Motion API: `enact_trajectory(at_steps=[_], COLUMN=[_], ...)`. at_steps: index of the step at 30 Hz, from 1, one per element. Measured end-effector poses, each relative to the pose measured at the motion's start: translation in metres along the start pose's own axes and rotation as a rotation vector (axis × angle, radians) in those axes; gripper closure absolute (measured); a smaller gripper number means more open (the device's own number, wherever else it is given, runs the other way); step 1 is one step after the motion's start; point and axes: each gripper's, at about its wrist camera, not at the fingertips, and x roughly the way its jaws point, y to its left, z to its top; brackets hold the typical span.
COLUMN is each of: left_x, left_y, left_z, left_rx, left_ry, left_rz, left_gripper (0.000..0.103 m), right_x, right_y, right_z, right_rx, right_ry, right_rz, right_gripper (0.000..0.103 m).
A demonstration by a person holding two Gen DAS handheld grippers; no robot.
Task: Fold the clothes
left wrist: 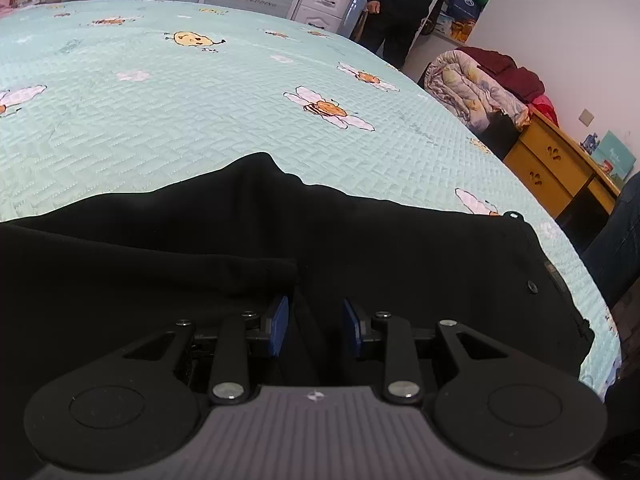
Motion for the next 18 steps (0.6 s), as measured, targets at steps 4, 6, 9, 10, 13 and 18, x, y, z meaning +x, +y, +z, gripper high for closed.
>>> enact_trajectory(at_steps=[4, 6, 9, 10, 13, 18], left_x=[0.000, 0.000, -0.001, -0.001, -0.001, -0.003], left_y=[-0.002, -0.003, -0.005, -0.004, -0.001, -0.003], left_z=[-0.002, -0.002, -0.002, -0.002, 0.001, 0.003], left_rx=[0.020, 0.032, 0.035, 0.035, 0.021, 0.023], left_ry=[-0.007, -0.012, -0.015, -0.013, 0.001, 0.033], left_rz=[0.011, 0.022, 0.028, 0.025, 0.014, 0.017], left_gripper=[0.070, 0.069, 0.069, 0.068, 0.068, 0.068], right_x=[0.001, -0.003, -0.019, -0.025, -0.022, 0.004], right_y=[-0.013, -0.009, 0.002, 0.008, 0.016, -0.017], right_z=[0.005, 0.007, 0.010, 0.011, 0.013, 0.007], right_rx=[0.061, 0.060, 0.071, 0.055, 0.054, 0.192], right_ry=[0.034, 0.028, -0.021, -0.041, -0.011, 0.093], right_rz=[-0.008, -0.027, -0.062, -0.064, 0.001, 0.032], right_gripper=[0.103, 0.103, 0.100, 0.096, 0.096, 0.103])
